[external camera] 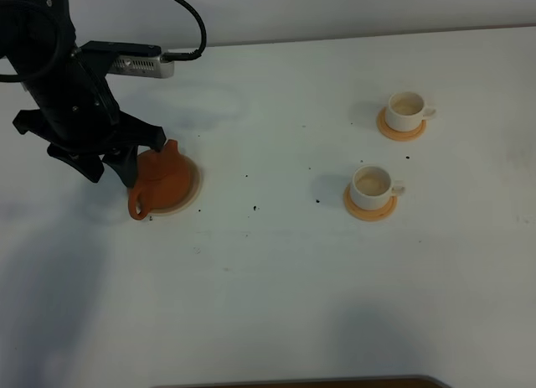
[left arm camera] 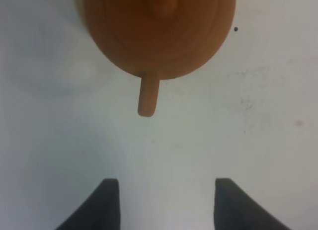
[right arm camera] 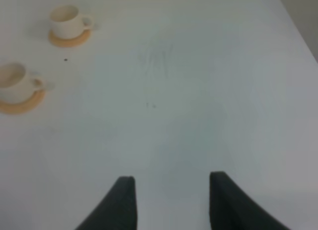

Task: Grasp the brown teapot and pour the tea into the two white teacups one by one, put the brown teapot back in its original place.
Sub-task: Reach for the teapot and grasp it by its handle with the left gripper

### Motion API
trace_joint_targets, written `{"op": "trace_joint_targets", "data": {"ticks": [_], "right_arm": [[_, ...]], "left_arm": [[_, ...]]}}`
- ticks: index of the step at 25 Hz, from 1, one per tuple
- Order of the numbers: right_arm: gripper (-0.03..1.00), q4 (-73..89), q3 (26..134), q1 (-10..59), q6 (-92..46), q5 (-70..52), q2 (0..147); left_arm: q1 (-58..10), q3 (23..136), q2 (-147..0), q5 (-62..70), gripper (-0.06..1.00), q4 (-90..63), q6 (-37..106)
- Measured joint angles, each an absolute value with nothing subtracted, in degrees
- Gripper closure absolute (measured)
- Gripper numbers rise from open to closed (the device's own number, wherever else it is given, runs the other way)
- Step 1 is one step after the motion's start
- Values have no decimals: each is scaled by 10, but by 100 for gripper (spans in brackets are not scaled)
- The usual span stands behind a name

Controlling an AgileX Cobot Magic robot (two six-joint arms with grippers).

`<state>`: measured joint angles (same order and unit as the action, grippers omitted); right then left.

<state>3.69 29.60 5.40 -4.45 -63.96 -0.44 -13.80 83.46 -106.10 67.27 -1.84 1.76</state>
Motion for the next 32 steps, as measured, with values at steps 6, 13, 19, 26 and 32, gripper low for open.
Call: {"op": "trace_joint_targets", "data": {"ticks": [6,13,19,26,32], "right_arm": [[59,37,296,54,-45,-640,-4],[59,37,296,54,-45,-640,-4],[59,37,296,54,-45,-640,-4],[59,37,296,54,-45,-640,-4],[59,37,296,54,-45,-640,-4]], "left_arm": [[-138,835,-1061,673,47,-18,78],[-138,834,-1071,673,47,-19,94],[-138,834,-1116,673,48,-28,61],[-134,834,-1150,673,49,-21,82],[-132,834,-1152,673,49,9,106]]}}
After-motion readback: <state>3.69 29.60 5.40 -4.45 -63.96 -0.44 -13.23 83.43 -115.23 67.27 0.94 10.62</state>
